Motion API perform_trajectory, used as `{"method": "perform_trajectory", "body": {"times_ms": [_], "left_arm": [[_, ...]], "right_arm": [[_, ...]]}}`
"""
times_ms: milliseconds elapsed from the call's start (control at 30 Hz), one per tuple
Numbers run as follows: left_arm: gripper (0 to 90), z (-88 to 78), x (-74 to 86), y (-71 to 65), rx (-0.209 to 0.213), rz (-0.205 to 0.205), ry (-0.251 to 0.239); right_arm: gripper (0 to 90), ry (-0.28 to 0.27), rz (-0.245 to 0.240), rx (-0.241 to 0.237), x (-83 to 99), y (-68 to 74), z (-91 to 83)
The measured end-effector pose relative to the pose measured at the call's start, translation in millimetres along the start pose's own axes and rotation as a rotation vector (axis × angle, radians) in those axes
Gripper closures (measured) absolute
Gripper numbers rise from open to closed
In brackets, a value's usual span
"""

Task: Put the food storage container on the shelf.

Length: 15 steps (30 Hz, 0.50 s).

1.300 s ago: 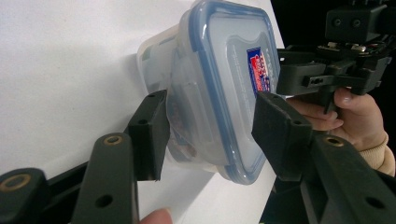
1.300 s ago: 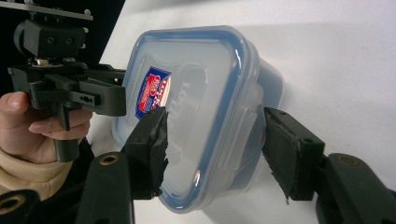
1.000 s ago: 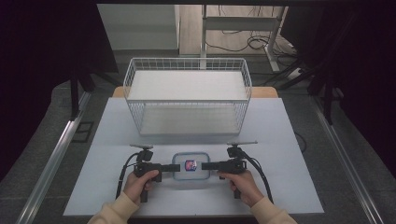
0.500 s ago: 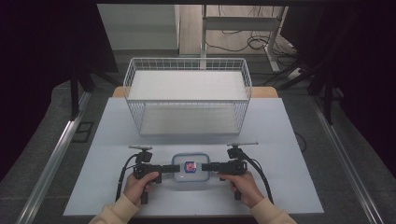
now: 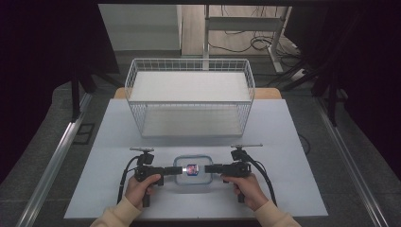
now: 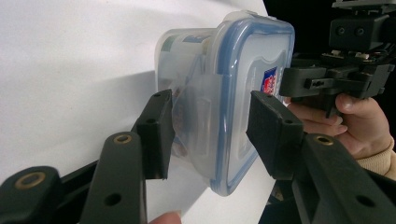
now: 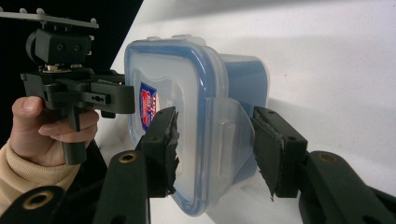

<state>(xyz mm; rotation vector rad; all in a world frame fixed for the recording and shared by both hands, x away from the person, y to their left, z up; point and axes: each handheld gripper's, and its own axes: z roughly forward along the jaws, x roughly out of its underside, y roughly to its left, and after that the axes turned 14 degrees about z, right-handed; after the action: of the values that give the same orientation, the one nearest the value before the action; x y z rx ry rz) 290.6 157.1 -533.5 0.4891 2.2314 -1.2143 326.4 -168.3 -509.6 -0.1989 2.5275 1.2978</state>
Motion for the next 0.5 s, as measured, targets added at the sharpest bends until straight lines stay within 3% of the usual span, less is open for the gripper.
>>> {"method": "perform_trajectory", "body": {"times_ms": [500], "left_arm": [[52.5,-1.2,-5.9,-7.5,-0.007,0.019,-0.011]], "right_arm": [[51.6,-0.027,-0.003,-0.013,-2.0,3.2,-6.4]]}}
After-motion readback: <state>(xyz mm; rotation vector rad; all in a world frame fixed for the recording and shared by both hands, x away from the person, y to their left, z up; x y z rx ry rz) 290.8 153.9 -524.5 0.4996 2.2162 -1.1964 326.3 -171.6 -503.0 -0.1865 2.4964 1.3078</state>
